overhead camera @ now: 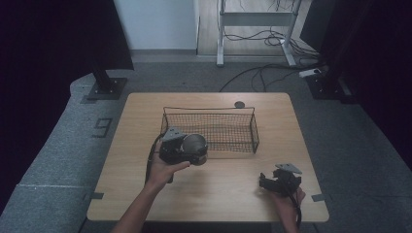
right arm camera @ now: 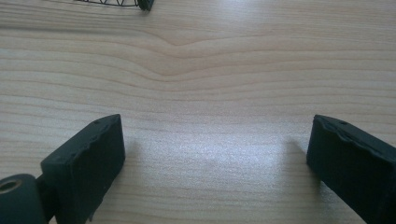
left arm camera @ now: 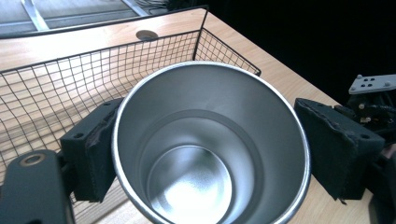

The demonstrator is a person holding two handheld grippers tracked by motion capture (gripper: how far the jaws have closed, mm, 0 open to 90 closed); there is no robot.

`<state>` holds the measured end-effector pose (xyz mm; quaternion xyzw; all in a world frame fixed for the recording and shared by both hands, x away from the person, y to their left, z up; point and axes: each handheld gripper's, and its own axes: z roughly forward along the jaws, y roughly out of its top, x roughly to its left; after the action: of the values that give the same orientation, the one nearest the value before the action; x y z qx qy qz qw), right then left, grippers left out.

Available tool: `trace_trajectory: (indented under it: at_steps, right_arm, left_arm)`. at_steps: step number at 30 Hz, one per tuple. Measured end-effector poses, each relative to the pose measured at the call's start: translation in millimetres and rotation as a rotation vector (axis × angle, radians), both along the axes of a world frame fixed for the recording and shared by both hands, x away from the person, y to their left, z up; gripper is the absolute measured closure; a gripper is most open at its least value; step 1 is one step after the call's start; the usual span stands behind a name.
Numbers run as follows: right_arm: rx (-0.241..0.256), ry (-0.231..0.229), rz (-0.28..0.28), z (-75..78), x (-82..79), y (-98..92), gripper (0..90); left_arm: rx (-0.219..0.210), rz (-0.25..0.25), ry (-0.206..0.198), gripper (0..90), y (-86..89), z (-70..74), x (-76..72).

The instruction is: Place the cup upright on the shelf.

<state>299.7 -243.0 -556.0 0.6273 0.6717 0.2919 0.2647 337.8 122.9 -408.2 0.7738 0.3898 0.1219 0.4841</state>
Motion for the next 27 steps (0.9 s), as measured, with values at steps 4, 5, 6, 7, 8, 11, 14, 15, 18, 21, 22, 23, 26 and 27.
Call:
trace_trajectory:
  at_steps: [4, 5, 6, 7, 8, 11, 14, 15, 18, 21, 22, 23, 26, 27]
  right_arm:
    - [0.0, 0.001, 0.001, 0.1, 0.0, -0.1, 4.3]
    - [0.0, 0.001, 0.001, 0.1, 0.0, -0.1, 4.3]
    - [-0.001, 0.001, 0.002, 0.1, 0.0, -0.2, 4.3]
    - [-0.001, 0.001, 0.002, 0.1, 0.0, -0.2, 4.3]
    - [-0.001, 0.001, 0.001, 0.1, 0.0, -0.1, 4.3]
    - [-0.001, 0.001, 0.001, 0.1, 0.0, -0.1, 4.3]
    - [0.0, 0.003, 0.002, 0.2, -0.1, -0.2, 4.3]
    - [0.0, 0.001, 0.001, 0.1, 0.0, -0.1, 4.3]
    - [0.001, 0.002, 0.0, 0.1, -0.1, 0.0, 4.3]
    - [0.001, 0.003, -0.001, 0.2, -0.1, 0.1, 4.3]
    - [0.001, 0.003, 0.0, 0.2, -0.1, 0.1, 4.3]
    - [0.001, 0.003, 0.0, 0.2, -0.1, 0.1, 4.3]
    - [0.001, 0.002, -0.001, 0.1, -0.1, 0.1, 4.3]
    - [0.002, 0.002, -0.001, 0.2, -0.1, 0.1, 4.3]
  left_arm:
    - [0.003, 0.001, -0.003, 14.6, -0.1, 1.7, 1.9]
    - [0.006, 0.001, -0.004, 14.6, -0.1, 2.4, 2.4]
    - [0.007, 0.002, -0.004, 14.6, -0.1, 3.1, 2.7]
    - [0.007, 0.002, -0.004, 14.6, -0.1, 3.1, 2.7]
    - [0.007, 0.001, -0.009, 14.6, 0.0, 4.4, 3.6]
    - [0.005, 0.003, -0.006, 14.6, 0.2, 5.6, 4.6]
    - [-0.002, 0.007, -0.007, 14.6, 1.1, 7.1, 7.4]
    - [-0.001, 0.007, -0.007, 14.6, 1.0, 7.6, 7.8]
    - [-0.001, 0.009, -0.007, 14.6, 0.8, 8.7, 9.7]
    - [-0.003, 0.01, -0.005, 14.6, 1.1, 9.4, 11.5]
    - [-0.002, 0.012, -0.007, 14.6, 1.2, 9.9, 12.1]
    - [-0.002, 0.012, -0.007, 14.6, 1.2, 9.9, 12.1]
    - [0.002, 0.011, -0.016, 14.6, 1.3, 12.6, 13.1]
    - [0.001, 0.008, -0.02, 14.6, 1.4, 13.5, 13.1]
